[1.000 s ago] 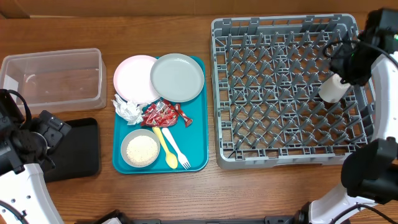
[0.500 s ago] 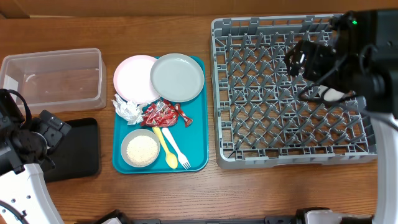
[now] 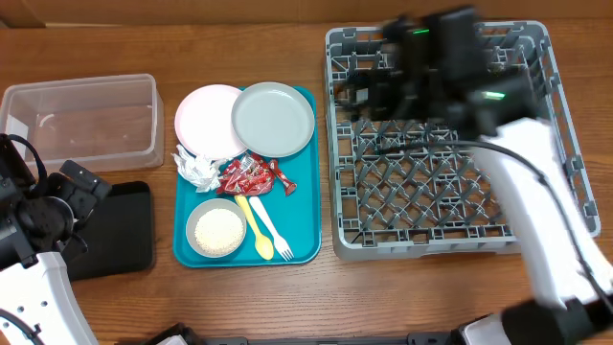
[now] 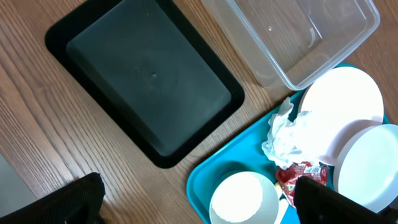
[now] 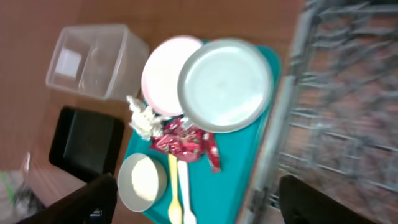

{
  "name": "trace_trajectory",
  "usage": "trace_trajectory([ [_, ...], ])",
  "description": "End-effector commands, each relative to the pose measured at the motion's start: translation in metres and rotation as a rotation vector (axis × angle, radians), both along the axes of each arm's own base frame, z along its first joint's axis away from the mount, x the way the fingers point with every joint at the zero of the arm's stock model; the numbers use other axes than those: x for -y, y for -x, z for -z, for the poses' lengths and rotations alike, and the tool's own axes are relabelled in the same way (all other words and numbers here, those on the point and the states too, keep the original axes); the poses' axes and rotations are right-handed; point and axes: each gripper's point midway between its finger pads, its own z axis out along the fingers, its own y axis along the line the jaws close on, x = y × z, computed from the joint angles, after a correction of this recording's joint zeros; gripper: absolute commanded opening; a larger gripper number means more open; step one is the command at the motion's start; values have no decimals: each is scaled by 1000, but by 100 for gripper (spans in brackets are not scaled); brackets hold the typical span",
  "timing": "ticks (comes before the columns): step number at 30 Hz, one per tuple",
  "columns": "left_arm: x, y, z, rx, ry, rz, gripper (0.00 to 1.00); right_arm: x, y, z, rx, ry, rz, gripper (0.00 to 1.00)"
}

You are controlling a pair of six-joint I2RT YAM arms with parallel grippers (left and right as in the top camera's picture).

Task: Sort waste into correct bins and load items into the dishwasher rack
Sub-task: 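Reach the right gripper to the grey plate and grip its edge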

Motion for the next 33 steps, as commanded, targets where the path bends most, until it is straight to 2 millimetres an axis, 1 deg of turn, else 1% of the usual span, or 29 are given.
trace_trajectory([
  [1,-1,-2,-5,21,5,-16,100,-43,-16,59,6,115,-56,87],
  [2,-1,-2,-5,21,5,-16,100,-61,-21,73,22,122,-101,83],
  [3,-1,-2,-5,21,5,-16,100,-74,-23,88,19,125,-123,81],
  [4,-1,-2,-5,21,5,-16,100,-87,-24,102,13,129,-146,80],
  [5,-1,-2,-5,21,5,-16,100,-94,-24,112,14,139,-169,80],
  [6,-1,-2,-5,21,5,-16,100,-112,-19,136,17,167,-237,80],
  [9,-1,-2,-5,21,5,-16,100,-131,-8,172,19,225,-335,79],
  [11,-1,-2,-5,21,5,-16,100,-137,-9,193,14,261,-338,78],
  [13,-1,-2,-5,21,5,-16,100,-144,-10,217,27,283,-384,75],
  [15,-1,-2,-5,21,5,-16,100,-145,-11,228,20,292,-390,74],
  [16,-1,-2,-5,21,5,-16,100,-145,-11,231,18,294,-390,74],
  [18,-1,-2,-5,21,5,-16,100,-148,-14,232,31,287,-387,74],
  [21,-1,-2,-5,21,5,-16,100,-147,-26,232,76,310,-356,70],
  [22,-1,-2,-5,21,5,-16,100,-147,-29,231,86,313,-350,68],
  [24,-1,-2,-5,21,5,-16,100,-146,-32,232,96,324,-340,60],
  [27,-1,-2,-5,21,5,-16,100,-145,-31,239,87,329,-341,57],
  [28,-1,-2,-5,21,5,-16,100,-144,-30,247,73,338,-344,55],
  [30,-1,-2,-5,21,6,-16,100,-143,-29,255,60,345,-346,49],
  [33,-1,-2,-5,21,5,-16,100,-144,-30,255,64,344,-345,45],
])
